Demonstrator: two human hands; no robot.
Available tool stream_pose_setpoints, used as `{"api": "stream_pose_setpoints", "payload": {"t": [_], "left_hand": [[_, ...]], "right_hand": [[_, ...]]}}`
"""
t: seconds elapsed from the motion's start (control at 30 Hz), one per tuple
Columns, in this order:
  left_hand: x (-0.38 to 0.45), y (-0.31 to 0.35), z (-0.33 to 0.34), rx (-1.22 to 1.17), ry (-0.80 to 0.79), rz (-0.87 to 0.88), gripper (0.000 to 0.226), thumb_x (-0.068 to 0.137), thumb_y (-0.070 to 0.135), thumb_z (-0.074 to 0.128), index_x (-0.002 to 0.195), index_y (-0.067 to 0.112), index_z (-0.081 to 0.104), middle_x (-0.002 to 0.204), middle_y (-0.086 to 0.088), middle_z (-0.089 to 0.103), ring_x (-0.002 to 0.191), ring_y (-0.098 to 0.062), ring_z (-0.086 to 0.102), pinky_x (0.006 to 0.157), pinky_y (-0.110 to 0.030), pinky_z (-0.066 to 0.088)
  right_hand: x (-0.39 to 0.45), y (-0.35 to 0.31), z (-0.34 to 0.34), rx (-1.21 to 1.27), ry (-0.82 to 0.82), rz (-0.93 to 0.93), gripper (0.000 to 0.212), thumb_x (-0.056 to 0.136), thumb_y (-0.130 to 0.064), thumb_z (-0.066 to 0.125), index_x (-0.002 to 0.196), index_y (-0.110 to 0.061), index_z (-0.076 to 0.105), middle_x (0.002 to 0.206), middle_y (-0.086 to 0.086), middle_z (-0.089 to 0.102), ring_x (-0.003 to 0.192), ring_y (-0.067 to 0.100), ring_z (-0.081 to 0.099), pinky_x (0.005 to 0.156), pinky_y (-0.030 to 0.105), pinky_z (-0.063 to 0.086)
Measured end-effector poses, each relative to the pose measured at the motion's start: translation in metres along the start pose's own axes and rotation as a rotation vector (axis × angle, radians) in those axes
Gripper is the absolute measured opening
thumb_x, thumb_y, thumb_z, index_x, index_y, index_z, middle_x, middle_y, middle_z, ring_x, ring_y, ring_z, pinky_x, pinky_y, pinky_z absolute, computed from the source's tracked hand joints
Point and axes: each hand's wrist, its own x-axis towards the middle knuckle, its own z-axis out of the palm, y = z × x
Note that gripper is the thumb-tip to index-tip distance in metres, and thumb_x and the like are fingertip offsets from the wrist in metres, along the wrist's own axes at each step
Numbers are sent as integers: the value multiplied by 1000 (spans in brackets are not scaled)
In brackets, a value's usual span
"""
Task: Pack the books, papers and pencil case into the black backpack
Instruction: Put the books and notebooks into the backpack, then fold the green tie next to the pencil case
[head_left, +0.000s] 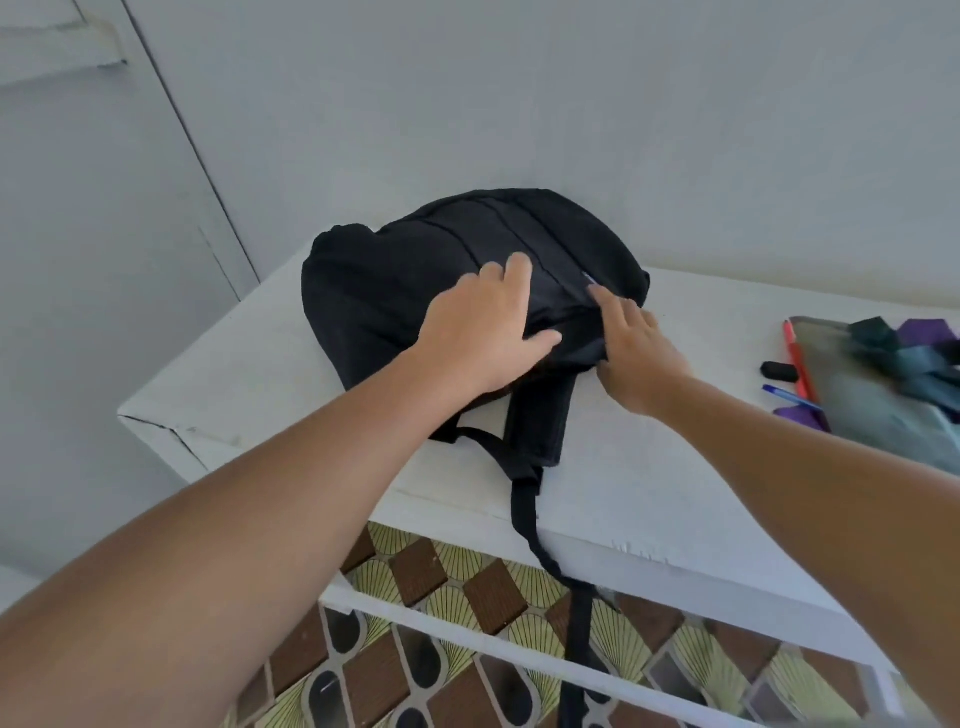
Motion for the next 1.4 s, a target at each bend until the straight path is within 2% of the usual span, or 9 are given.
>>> {"api": "stream_pose_setpoints", "payload": {"t": [0.1, 0.23, 0.37, 0.67, 0.87, 0.97, 1.1, 1.27, 1.4], "left_hand": [[13, 50, -4, -160, 119, 55, 60, 93, 55, 59, 130, 12, 39, 108, -4, 55, 92, -25, 56, 69, -41, 51], [40, 135, 19, -284, -47, 69, 59, 95, 54, 56, 134, 13, 39, 118, -7, 56, 100, -29, 59, 80, -46, 53], [58, 227, 51, -350, -227, 97, 56, 95, 55, 55, 131, 14, 43, 124, -10, 57, 109, -33, 60, 88, -47, 52], [80, 379, 74, -258, -328, 201, 38, 99, 42, 53, 124, 14, 49, 117, -9, 58, 105, -32, 59, 78, -39, 49], [82, 380, 92, -160, -474, 184, 43, 92, 50, 65, 118, 17, 54, 111, -6, 64, 97, -26, 62, 73, -37, 48], [85, 376, 99, -183, -466, 177, 49, 87, 57, 70, 117, 21, 56, 108, -3, 64, 98, -25, 62, 79, -39, 52], [85, 372, 102, -149, -439, 237, 44, 89, 57, 66, 112, 21, 55, 106, -3, 65, 95, -24, 61, 73, -37, 47], [87, 369, 104, -155, -458, 264, 41, 91, 58, 61, 111, 23, 54, 107, -3, 66, 92, -24, 63, 71, -37, 50], [88, 366, 105, -369, -269, 127, 87, 82, 61, 71, 145, 14, 33, 136, -12, 50, 116, -31, 56, 81, -40, 52]], "right_hand": [[-18, 27, -19, 60, 73, 100, 75, 97, -17, 63, 160, -25, 21, 150, 11, 40, 136, 36, 41, 101, 51, 47], [-57, 83, -54, 77, 161, 162, 53, 98, -26, 62, 148, -23, 45, 138, 10, 51, 132, 34, 45, 99, 49, 47], [-103, 146, -93, -25, 170, 242, 53, 92, -45, 48, 141, -24, 48, 132, 8, 56, 128, 35, 48, 102, 47, 46], [-178, 271, -131, 107, 257, 503, 47, 97, -28, 62, 142, -22, 51, 142, 10, 50, 135, 36, 40, 104, 45, 41], [-188, 306, -127, 138, 114, 651, 63, 100, -39, 59, 157, -24, 34, 149, 17, 44, 139, 40, 37, 111, 47, 39], [-190, 317, -124, 106, 74, 664, 54, 102, -38, 56, 151, -21, 43, 145, 12, 52, 137, 36, 43, 105, 46, 45], [-184, 317, -125, 17, 136, 659, 28, 97, -25, 52, 121, -28, 68, 122, 2, 63, 108, 30, 59, 74, 36, 49], [-174, 289, -136, 138, 382, 616, 13, 95, -21, 46, 95, -26, 58, 100, -3, 60, 83, 25, 56, 64, 35, 44], [-157, 255, -152, 393, 519, 465, 17, 94, -17, 53, 97, -26, 67, 91, -13, 64, 79, 5, 56, 66, 25, 45]]}}
